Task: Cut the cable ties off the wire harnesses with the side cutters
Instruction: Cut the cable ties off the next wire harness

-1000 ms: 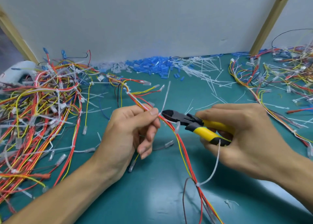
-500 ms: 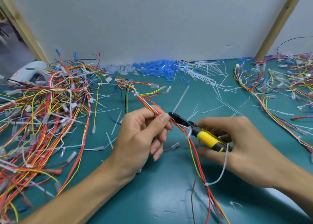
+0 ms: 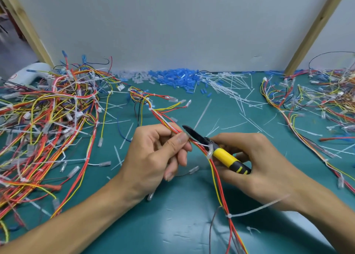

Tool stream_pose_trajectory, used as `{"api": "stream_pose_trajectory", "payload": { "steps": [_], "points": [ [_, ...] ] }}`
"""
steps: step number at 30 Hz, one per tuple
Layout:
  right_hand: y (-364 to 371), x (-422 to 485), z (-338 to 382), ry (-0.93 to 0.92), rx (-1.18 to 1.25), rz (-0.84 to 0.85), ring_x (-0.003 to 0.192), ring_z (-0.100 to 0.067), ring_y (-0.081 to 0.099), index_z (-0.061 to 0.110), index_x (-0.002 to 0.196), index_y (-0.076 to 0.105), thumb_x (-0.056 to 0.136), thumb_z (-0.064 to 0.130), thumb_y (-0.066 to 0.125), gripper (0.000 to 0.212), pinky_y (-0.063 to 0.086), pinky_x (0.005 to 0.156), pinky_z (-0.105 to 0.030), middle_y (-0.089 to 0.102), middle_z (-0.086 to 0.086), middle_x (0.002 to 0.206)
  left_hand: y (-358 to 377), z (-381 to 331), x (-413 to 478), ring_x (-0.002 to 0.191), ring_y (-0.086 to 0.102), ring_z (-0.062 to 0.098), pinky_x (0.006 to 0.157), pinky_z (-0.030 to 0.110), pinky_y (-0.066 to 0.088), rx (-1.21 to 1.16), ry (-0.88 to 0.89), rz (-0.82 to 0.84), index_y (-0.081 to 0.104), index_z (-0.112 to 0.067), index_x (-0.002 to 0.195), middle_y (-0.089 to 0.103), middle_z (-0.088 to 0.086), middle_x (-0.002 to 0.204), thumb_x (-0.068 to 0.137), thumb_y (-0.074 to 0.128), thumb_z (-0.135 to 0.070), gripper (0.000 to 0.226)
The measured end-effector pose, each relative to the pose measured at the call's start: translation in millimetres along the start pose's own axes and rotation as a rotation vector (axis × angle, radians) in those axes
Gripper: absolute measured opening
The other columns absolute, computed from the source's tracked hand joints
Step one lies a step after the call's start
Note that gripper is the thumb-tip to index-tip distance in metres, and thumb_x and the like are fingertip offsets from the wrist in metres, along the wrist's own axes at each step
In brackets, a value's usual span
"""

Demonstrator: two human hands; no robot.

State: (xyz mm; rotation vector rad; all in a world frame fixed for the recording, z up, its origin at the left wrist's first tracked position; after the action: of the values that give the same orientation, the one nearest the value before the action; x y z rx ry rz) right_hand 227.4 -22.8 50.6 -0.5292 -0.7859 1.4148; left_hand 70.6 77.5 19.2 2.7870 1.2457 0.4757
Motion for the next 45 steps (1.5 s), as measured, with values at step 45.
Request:
{"api": "stream_pose_trajectory", "payload": {
  "steps": [45],
  "points": [
    [8,-4,-5,0.006,0.048,-0.096,0.058,-0.015,0.028,0.019,0.084,0.051,0.075,0.032,0.073,0.027,0.028,0.052,-0.028,0.037,0.002,0.06,-2,-4,8,0.074,0.069,0.023,0.049,0.033,0.05,0.129,-0.123,0.103,0.057,-0.009,0.095,0.069,0.017,0.082,0.098,0.06,-0.022,0.013]
  ]
}}
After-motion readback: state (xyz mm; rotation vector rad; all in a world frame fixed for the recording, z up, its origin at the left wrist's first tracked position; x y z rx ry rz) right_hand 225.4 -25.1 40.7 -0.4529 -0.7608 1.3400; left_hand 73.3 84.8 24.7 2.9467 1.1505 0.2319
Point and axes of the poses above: each hand's wrist, its own x-axis towards the middle knuckle, its own y-axis out of the palm, z = x × y, the point moved 5 cm from there along x, towards the middle knuckle
